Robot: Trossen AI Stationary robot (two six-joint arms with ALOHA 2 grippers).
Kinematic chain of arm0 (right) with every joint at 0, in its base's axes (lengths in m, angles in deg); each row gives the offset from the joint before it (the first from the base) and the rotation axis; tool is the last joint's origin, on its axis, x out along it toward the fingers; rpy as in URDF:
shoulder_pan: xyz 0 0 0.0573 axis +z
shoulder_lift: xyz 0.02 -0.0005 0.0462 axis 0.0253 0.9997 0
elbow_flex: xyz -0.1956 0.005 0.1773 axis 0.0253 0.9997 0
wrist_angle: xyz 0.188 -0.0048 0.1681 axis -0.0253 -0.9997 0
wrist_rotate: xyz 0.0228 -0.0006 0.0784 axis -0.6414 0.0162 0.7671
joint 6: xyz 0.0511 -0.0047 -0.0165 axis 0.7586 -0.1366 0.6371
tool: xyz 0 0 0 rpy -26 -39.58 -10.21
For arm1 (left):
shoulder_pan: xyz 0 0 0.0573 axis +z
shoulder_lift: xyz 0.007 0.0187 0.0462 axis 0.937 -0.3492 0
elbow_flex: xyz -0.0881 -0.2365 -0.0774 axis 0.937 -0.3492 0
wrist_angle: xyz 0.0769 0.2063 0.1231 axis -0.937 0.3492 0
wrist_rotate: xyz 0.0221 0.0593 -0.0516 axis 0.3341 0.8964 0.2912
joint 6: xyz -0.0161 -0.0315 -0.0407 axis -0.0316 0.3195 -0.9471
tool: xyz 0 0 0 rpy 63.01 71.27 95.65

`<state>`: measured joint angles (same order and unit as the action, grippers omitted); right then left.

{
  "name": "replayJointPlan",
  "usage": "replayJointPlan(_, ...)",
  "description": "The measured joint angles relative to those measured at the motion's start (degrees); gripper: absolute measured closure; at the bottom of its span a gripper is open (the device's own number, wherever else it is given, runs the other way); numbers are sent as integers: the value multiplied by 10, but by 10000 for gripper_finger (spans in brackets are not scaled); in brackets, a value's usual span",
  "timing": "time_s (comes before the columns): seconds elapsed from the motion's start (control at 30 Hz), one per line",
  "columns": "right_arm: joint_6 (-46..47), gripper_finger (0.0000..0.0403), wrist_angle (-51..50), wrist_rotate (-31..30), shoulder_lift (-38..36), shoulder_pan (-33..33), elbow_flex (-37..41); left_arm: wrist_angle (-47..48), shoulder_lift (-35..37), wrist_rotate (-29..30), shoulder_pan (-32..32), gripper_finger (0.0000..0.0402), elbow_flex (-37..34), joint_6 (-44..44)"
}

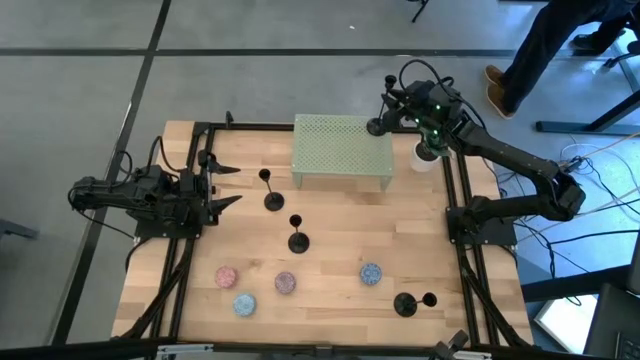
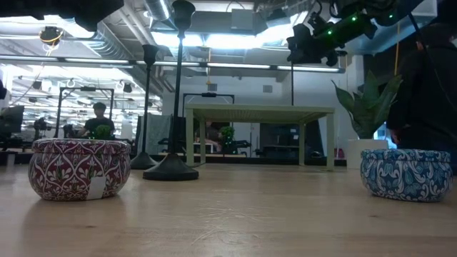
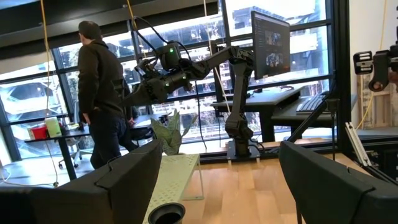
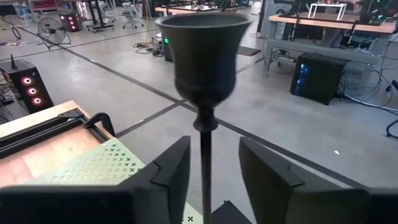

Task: Pick & Place candle stick holders
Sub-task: Align the black candle holder with the black candle holder on the shelf

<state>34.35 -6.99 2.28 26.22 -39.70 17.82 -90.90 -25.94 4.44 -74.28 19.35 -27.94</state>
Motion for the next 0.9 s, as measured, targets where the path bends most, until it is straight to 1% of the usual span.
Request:
replayJointPlan(0.13,-2,225,0,0,0,0,0,0,0,0,0,80,0,0)
replayJointPlan(0.27,-13,201,-2,0,-7,0,0,0,0,0,0,80,0,0)
replayJointPlan(0.4,-17,185,-4,0,-35,4,0,0,0,0,0,80,0,0)
replayJointPlan(0.53,-19,181,-37,0,-75,22,0,0,0,0,0,80,0,0)
replayJointPlan(0.7,-32,180,-102,1,-129,75,0,0,0,0,0,80,0,0)
replayJointPlan(0.9,-32,180,-173,2,-179,173,0,0,0,0,0,80,0,0)
